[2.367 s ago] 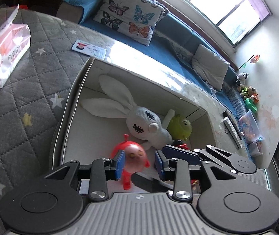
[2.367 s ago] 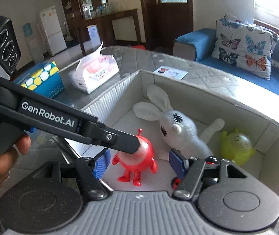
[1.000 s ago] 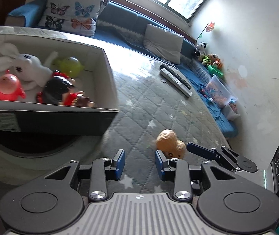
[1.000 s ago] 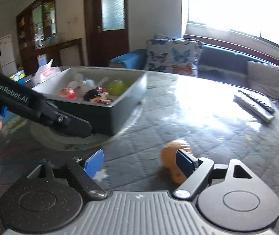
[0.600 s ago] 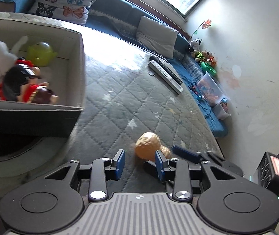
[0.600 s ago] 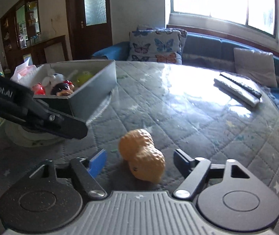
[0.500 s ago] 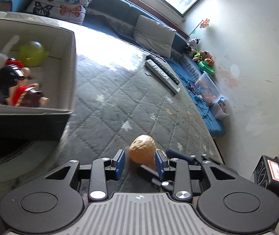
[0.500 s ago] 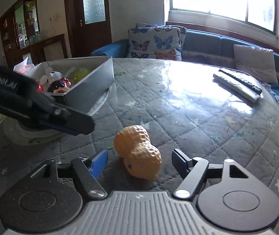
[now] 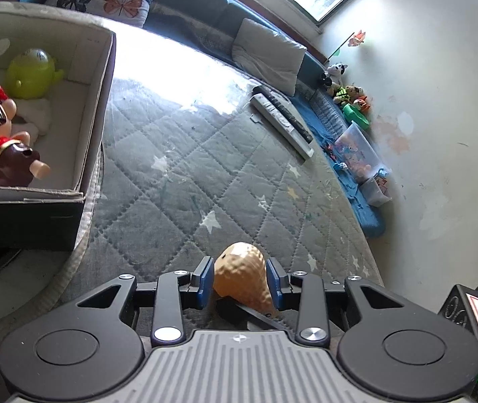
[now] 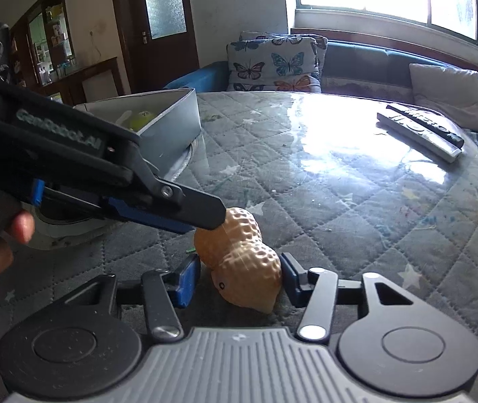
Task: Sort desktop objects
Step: 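Close the left gripper on the tan peanut toy, then carry the peanut toy with the left gripper into the box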
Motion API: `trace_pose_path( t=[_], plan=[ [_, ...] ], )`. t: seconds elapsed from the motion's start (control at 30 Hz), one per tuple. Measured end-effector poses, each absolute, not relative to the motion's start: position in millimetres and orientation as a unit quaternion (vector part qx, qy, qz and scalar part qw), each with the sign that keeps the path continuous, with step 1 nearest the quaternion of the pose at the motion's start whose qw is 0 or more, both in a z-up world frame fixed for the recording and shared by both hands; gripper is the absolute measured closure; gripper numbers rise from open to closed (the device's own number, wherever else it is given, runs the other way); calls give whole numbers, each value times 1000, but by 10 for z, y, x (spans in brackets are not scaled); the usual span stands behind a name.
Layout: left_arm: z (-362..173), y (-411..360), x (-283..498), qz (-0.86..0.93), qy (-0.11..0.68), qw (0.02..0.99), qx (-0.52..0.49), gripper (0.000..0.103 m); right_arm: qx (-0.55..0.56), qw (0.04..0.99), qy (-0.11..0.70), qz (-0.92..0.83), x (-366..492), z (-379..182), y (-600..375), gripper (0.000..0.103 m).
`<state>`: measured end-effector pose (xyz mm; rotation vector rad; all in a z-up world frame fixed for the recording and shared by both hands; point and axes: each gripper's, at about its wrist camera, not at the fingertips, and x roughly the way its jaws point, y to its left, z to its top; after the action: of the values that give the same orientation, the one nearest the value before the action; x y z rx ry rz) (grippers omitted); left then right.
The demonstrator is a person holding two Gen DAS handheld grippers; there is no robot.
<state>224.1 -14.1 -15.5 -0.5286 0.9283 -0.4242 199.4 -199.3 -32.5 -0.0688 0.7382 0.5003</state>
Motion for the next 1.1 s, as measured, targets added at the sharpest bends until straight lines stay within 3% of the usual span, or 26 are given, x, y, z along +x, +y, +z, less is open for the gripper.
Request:
trace_pose_path(
  t=[0.27, 0.63, 1.1],
  plan=[
    [-189, -127, 2256, -202, 435, 840, -255, 67, -23, 899, 361, 245, 1934, -292, -1978, 60],
    [-71, -60, 2057, -214, 423, 848, -236, 68, -12, 898, 364, 249, 1812, -213, -1940, 60],
    [755, 818, 1694, -157, 325, 905, -224, 68, -37, 902, 281, 326, 1743, 479, -1120, 60]
  ],
)
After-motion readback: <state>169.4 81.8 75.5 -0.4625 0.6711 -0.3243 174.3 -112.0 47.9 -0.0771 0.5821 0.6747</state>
